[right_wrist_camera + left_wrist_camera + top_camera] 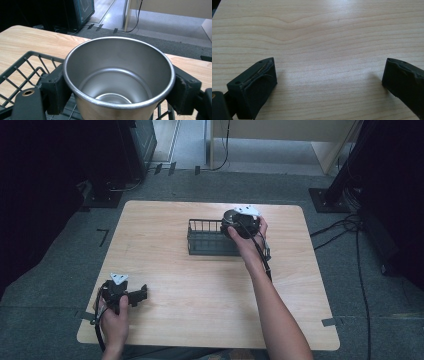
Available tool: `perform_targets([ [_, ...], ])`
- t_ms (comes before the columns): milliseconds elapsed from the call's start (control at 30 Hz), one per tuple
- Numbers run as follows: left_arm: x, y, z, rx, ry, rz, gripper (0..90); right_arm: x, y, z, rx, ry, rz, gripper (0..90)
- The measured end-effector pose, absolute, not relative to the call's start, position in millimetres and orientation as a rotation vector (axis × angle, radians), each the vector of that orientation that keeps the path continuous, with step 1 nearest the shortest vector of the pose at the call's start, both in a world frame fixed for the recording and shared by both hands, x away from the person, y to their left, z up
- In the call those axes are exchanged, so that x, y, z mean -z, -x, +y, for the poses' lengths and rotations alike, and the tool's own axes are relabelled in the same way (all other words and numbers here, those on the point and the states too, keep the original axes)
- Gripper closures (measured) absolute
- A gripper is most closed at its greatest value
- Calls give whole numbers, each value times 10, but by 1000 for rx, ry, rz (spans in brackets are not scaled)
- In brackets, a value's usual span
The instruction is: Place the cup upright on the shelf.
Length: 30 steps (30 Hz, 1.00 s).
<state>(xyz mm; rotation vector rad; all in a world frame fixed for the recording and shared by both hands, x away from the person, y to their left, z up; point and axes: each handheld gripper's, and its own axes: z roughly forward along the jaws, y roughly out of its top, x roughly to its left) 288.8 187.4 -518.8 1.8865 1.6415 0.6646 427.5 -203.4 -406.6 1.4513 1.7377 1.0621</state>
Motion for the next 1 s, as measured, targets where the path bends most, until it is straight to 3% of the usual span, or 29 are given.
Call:
perform_targets([
  [1000,5188,-2888,1874,-665,-1886,1642,0,4351,-4273,-2085,-1010,-1475,1770,174],
])
